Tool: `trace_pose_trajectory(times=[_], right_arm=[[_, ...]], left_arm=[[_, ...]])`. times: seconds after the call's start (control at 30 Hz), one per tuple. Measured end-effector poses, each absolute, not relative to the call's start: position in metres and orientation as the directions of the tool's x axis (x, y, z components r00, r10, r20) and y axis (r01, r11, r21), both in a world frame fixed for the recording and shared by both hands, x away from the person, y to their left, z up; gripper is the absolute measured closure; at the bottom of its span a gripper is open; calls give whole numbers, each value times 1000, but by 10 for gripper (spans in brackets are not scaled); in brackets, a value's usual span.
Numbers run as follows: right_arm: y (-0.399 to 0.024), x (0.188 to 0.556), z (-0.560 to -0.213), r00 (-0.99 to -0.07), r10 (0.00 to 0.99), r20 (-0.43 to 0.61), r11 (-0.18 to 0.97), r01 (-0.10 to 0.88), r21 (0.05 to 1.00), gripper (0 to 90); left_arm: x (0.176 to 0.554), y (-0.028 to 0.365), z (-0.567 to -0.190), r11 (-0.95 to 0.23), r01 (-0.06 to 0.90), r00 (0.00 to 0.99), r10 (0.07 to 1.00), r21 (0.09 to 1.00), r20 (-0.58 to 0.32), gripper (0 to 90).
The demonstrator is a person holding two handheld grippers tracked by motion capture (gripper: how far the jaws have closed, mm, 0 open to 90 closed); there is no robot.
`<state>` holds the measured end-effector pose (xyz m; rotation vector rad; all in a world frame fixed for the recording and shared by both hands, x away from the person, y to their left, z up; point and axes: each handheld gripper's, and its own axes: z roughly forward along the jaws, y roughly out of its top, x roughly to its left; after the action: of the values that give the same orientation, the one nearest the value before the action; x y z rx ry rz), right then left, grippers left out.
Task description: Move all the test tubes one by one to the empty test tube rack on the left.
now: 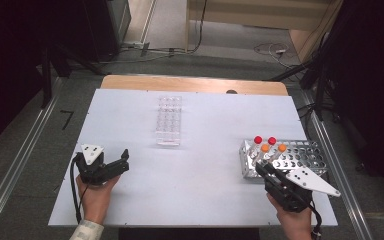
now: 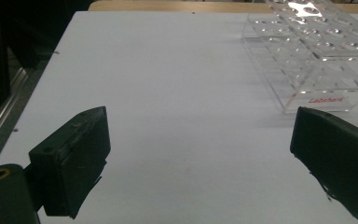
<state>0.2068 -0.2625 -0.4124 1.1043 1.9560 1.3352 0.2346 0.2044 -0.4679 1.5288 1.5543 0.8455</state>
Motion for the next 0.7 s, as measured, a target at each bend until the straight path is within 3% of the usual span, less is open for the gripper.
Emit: trace_pose_trajectory(times=[0.3,0.7], right_arm=[[-224,219,-423,-599,800,18,231,337,913,734],[-175,249,-439,-619,785,-5,272,338,901,734]], left_arm=[[237,191,-456,58,456,84,991,888,-108,48],[250,160,-446,4,444,190,977,896,-99,96]])
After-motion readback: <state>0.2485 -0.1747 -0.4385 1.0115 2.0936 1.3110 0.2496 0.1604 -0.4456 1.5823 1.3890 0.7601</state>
